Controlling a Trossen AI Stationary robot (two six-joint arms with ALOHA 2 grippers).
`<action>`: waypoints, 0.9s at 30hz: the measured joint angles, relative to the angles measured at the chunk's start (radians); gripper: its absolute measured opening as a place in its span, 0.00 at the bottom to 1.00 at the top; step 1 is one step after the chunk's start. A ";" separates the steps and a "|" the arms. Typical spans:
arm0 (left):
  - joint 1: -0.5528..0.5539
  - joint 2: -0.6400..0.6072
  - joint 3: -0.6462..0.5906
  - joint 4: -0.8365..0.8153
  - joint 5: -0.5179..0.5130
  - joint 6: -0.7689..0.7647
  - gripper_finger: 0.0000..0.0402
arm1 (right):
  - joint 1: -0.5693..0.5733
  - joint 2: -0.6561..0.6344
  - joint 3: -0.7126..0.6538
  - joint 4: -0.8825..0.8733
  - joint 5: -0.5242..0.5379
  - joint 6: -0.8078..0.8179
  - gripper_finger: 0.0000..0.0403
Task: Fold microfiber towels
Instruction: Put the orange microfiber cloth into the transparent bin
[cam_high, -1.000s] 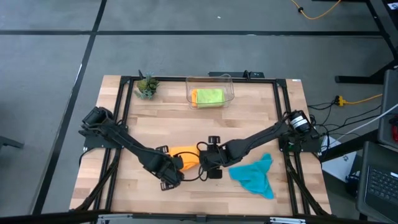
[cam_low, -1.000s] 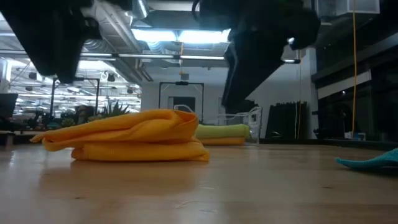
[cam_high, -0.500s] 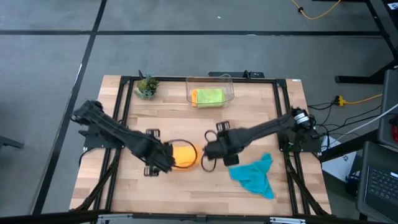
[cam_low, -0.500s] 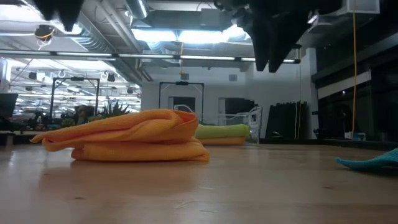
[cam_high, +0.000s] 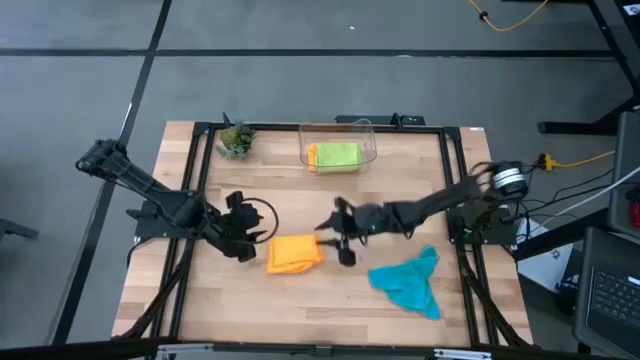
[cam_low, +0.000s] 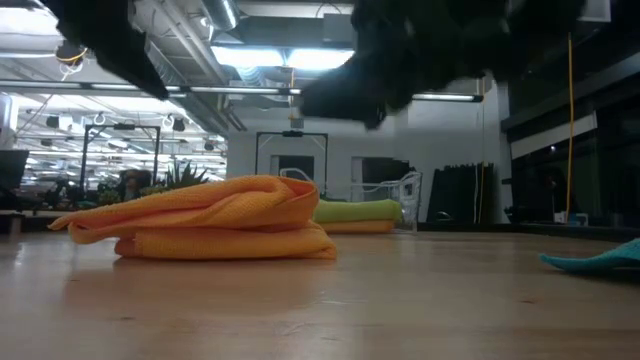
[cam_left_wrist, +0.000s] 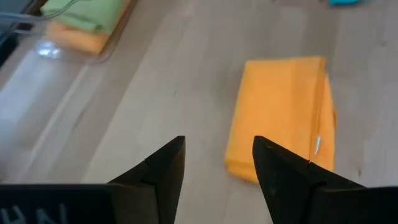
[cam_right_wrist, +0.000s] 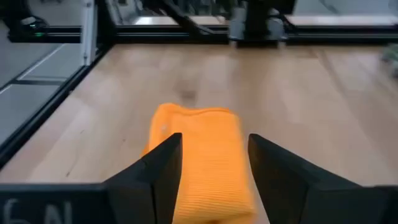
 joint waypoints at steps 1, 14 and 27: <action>0.003 -0.010 -0.031 0.047 0.001 0.011 0.45 | 0.009 0.044 -0.026 0.112 0.007 -0.010 0.46; 0.007 -0.019 -0.099 0.137 -0.010 0.015 0.45 | 0.032 0.553 0.330 0.341 0.056 -0.066 0.46; 0.002 -0.019 -0.099 0.135 -0.007 0.018 0.45 | 0.028 0.756 0.324 0.654 0.055 0.035 0.34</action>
